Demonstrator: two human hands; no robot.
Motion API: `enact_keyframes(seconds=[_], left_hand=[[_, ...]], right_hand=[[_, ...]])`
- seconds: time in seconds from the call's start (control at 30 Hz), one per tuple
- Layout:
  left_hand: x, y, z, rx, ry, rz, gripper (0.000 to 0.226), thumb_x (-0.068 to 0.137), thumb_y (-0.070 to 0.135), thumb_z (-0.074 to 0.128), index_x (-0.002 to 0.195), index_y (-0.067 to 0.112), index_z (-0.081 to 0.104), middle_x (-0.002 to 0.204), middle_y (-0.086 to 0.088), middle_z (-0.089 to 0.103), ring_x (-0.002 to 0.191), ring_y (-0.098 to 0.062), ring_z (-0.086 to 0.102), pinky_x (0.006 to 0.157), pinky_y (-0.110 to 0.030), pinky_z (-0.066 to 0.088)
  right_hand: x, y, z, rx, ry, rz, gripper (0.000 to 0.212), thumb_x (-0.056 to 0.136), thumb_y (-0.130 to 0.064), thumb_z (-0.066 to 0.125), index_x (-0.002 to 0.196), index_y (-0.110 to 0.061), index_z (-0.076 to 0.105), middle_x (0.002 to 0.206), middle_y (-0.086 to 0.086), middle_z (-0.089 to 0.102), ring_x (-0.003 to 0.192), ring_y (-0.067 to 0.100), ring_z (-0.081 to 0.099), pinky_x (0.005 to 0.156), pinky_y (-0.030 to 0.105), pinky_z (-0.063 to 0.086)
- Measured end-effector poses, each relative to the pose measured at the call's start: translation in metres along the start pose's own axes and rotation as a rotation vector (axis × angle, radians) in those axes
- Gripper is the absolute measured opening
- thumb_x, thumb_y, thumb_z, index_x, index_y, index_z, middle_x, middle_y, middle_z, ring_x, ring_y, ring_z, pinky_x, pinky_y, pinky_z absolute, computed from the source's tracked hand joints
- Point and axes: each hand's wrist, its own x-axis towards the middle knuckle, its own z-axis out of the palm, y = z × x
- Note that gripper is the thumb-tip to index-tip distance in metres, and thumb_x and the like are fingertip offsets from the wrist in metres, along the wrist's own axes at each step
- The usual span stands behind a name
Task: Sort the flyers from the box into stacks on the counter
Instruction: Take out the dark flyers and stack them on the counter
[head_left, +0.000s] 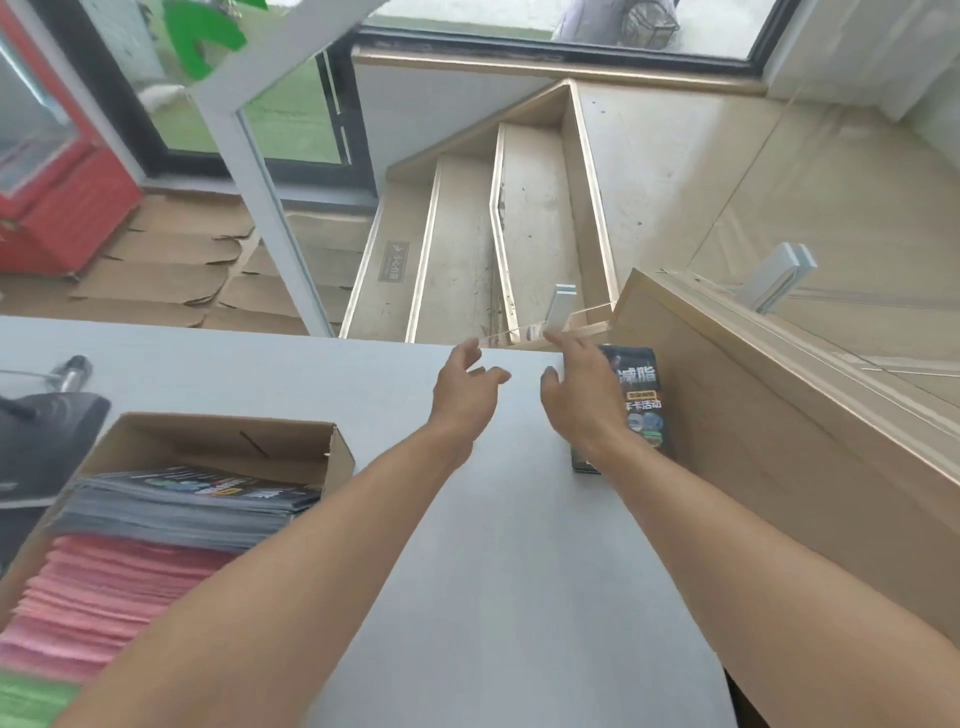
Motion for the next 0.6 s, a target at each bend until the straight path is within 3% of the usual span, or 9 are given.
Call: enact_keyframes(seconds=[0.1, 0.2, 0.33, 0.4, 0.47, 0.53, 0.6], left_hand=[[-0.018, 0.006, -0.069, -0.004, 0.211, 0.148, 0.047, 0.096, 0.009, 0.059, 0.140, 0.024, 0.052, 0.137, 0.012, 0.058, 0.118, -0.007, 0.058, 0.080, -0.014, 0.042], [-0.038, 0.001, -0.149, 0.138, 0.384, 0.280, 0.038, 0.095, 0.008, 0.059, 0.131, 0.023, 0.058, 0.128, 0.010, 0.063, 0.116, -0.008, 0.060, 0.099, -0.025, 0.048], [-0.062, -0.031, -0.249, 0.555, 0.556, 0.319, 0.032, 0.098, 0.018, 0.056, 0.129, 0.023, 0.061, 0.131, 0.006, 0.063, 0.125, -0.013, 0.054, 0.110, -0.037, 0.042], [-0.067, -0.050, -0.284, 0.758, 0.596, 0.318, 0.031, 0.099, 0.025, 0.054, 0.129, 0.020, 0.062, 0.131, 0.000, 0.063, 0.127, -0.022, 0.052, 0.114, -0.043, 0.037], [-0.068, -0.067, -0.305, 0.948, 0.578, 0.295, 0.036, 0.102, 0.036, 0.048, 0.133, 0.021, 0.059, 0.140, -0.001, 0.059, 0.138, -0.024, 0.044, 0.122, -0.048, 0.020], [-0.069, -0.079, -0.314, 1.000, 0.546, 0.249, 0.047, 0.104, 0.050, 0.039, 0.140, 0.024, 0.054, 0.151, 0.002, 0.049, 0.149, -0.021, 0.028, 0.125, -0.051, 0.006], [-0.070, -0.083, -0.315, 0.967, 0.534, 0.246, 0.053, 0.103, 0.057, 0.034, 0.143, 0.026, 0.051, 0.155, 0.003, 0.045, 0.152, -0.019, 0.022, 0.125, -0.053, 0.006]], right_hand=[[-0.016, -0.052, 0.029, 0.125, -0.119, -0.151, 0.035, 0.094, -0.015, 0.053, 0.121, -0.032, 0.068, 0.121, -0.013, 0.067, 0.105, 0.008, 0.062, 0.098, 0.040, 0.051], [-0.039, -0.112, 0.060, 0.201, -0.247, -0.284, 0.028, 0.095, -0.017, 0.055, 0.108, -0.035, 0.072, 0.110, -0.019, 0.069, 0.094, 0.003, 0.064, 0.092, 0.034, 0.054], [-0.078, -0.177, 0.099, 0.237, -0.485, -0.460, 0.018, 0.098, -0.023, 0.060, 0.108, -0.029, 0.074, 0.104, -0.014, 0.072, 0.093, 0.009, 0.065, 0.089, 0.035, 0.056], [-0.091, -0.198, 0.115, 0.157, -0.614, -0.519, 0.019, 0.099, -0.033, 0.062, 0.113, -0.030, 0.073, 0.103, -0.014, 0.070, 0.094, 0.009, 0.063, 0.087, 0.032, 0.055], [-0.099, -0.211, 0.129, 0.058, -0.728, -0.535, 0.026, 0.100, -0.043, 0.059, 0.118, -0.030, 0.071, 0.110, -0.014, 0.071, 0.095, 0.007, 0.062, 0.081, 0.025, 0.050], [-0.101, -0.218, 0.138, 0.020, -0.802, -0.512, 0.031, 0.100, -0.049, 0.056, 0.120, -0.030, 0.072, 0.113, -0.009, 0.072, 0.095, 0.008, 0.064, 0.080, 0.025, 0.051], [-0.100, -0.222, 0.141, 0.023, -0.821, -0.478, 0.034, 0.098, -0.053, 0.057, 0.118, -0.031, 0.073, 0.109, -0.009, 0.072, 0.094, 0.008, 0.065, 0.080, 0.025, 0.053]])
